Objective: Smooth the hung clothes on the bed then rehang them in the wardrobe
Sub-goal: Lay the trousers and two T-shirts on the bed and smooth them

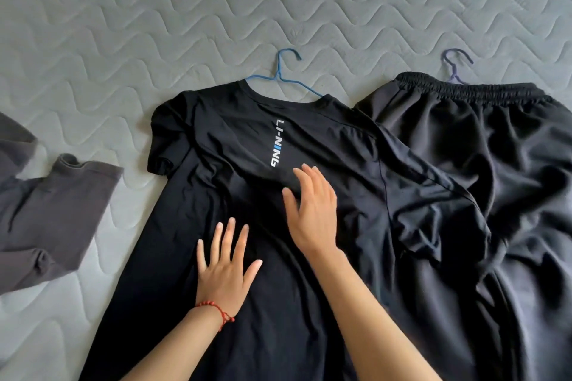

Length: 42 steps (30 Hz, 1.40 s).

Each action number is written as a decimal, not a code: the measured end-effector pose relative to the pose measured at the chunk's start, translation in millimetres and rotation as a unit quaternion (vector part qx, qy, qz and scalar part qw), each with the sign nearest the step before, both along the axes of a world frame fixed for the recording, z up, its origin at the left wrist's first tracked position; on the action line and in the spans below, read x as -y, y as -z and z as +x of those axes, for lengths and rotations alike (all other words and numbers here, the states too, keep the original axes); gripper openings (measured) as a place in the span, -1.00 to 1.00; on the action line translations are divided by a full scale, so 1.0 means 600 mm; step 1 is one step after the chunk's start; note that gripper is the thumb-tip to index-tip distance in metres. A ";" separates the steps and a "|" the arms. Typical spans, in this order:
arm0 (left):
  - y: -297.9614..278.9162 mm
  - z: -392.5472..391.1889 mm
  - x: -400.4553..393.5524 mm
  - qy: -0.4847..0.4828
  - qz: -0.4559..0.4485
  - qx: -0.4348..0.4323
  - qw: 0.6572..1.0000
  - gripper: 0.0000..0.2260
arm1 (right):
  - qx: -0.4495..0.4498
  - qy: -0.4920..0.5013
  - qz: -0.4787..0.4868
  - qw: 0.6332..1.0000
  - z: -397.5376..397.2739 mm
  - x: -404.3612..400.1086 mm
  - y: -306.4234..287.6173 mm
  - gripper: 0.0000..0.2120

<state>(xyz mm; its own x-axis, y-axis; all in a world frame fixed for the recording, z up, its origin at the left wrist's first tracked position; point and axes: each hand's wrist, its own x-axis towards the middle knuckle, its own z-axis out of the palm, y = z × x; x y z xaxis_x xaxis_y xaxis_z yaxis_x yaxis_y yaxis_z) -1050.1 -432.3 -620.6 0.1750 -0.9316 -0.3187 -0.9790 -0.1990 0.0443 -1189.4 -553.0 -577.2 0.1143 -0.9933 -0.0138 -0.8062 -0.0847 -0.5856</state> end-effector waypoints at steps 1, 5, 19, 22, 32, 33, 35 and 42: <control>0.000 0.001 0.000 0.005 -0.011 0.000 1.000 -0.42 | 0.000 -0.010 0.047 0.999 0.022 -0.006 0.020 -0.54; -0.026 0.021 0.021 -0.016 -0.094 -0.064 0.993 -0.55 | -0.124 -0.029 0.034 0.991 0.039 -0.021 0.081 -0.50; -0.063 0.263 0.277 -0.493 -0.177 -0.283 0.803 -0.65 | -0.182 -0.011 0.009 0.983 0.046 -0.017 0.096 -0.46; -0.067 0.267 0.302 -0.489 -0.122 -0.355 0.787 -0.79 | -0.188 -0.008 0.001 0.982 0.046 -0.018 0.098 -0.46; -0.103 0.361 0.305 -0.476 -0.256 -0.412 0.734 -0.82 | -0.194 -0.001 -0.007 0.981 0.049 -0.017 0.097 -0.46; -0.111 0.370 0.308 -0.483 -0.276 -0.437 0.707 -0.86 | -0.196 -0.001 -0.009 0.980 0.049 -0.017 0.098 -0.46; -0.110 0.383 0.308 -0.501 -0.256 -0.437 0.702 -0.83 | -0.198 0.000 -0.010 0.980 0.049 -0.017 0.098 -0.46; -0.081 0.329 0.290 -0.501 -0.133 -0.515 0.683 -0.95 | -0.203 0.001 -0.008 0.979 0.051 -0.016 0.098 -0.46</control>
